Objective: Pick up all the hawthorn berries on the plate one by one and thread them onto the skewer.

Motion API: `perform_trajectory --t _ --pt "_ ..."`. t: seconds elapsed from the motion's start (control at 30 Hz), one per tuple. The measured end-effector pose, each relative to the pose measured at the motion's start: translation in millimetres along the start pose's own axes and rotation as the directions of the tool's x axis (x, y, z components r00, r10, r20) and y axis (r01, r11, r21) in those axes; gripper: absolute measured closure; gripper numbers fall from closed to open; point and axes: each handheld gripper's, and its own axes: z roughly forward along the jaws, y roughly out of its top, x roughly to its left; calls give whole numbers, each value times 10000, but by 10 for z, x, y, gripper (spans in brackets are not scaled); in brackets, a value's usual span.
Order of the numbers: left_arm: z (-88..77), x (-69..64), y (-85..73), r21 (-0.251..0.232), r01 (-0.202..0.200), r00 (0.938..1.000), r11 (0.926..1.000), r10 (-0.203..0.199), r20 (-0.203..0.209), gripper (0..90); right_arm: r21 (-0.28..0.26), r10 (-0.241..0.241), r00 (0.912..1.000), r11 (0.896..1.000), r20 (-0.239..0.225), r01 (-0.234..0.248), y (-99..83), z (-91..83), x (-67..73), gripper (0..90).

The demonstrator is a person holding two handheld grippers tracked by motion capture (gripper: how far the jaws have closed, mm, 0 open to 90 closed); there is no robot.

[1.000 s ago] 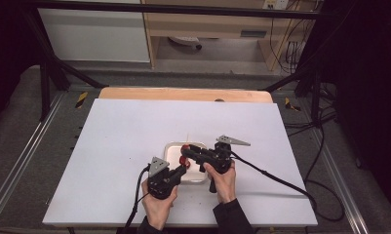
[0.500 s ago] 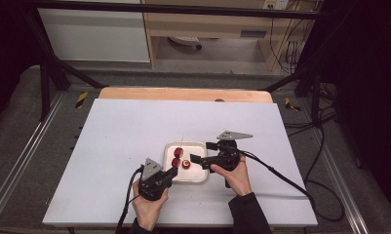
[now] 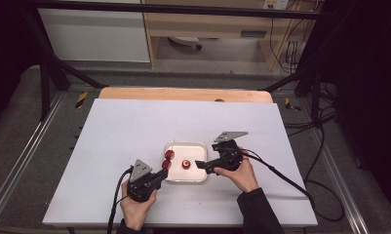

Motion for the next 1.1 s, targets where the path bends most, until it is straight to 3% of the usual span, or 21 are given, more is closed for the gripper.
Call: perform_trajectory --t 0.27,0.47,0.83,1.1 --pt "-55 69 -40 45 -69 10000 10000 69 54 878 683 -330 9994 9971 78 324 95 89 52 55" --pt "-60 79 -54 177 -203 9997 9996 201 129 878 1469 -799 9968 9860 13 789 178 218 118 75" --pt "-79 122 -90 323 -267 9996 9991 264 94 878 3092 -1461 9889 9396 -264 1470 357 554 171 174" --pt "-88 146 -102 358 -241 9997 9991 238 110 878 3875 -2203 9723 8918 -784 2333 396 752 164 258"
